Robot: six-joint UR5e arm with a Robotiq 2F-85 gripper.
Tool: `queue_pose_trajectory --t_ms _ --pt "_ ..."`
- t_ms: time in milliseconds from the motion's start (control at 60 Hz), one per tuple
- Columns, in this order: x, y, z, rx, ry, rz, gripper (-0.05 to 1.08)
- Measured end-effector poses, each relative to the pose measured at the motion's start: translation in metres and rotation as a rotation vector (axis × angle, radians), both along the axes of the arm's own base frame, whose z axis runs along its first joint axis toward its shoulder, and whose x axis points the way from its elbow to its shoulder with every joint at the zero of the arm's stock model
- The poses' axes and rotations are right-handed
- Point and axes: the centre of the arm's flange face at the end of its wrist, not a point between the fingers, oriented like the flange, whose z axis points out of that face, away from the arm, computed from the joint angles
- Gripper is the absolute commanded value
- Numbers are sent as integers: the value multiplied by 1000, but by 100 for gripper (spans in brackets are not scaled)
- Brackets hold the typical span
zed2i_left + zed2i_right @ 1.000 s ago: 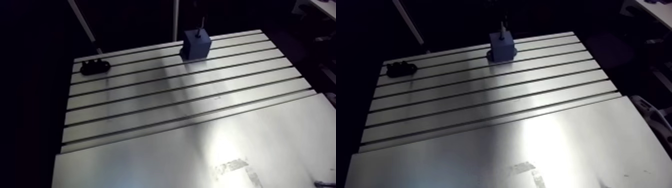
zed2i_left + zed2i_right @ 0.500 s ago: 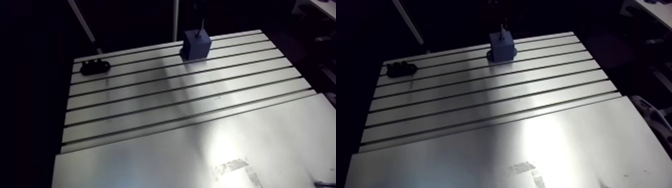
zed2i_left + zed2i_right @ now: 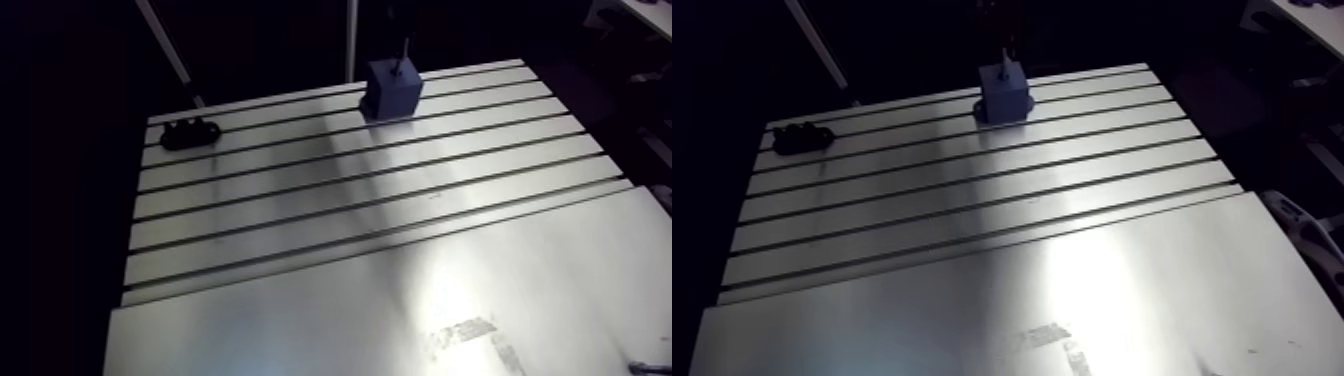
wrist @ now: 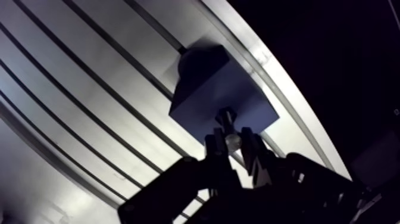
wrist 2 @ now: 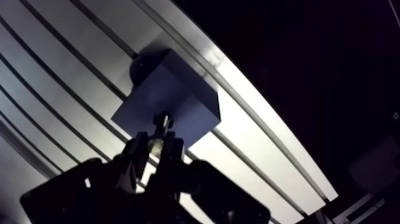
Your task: Pick up the M10 bolt and insert it into the hex recess until seated.
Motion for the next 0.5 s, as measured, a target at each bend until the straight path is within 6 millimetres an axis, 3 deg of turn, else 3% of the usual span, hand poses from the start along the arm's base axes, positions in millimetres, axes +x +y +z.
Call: queue_pose_trajectory --t_ms 500 --pt "1 0 -2 1 -3 -1 102"
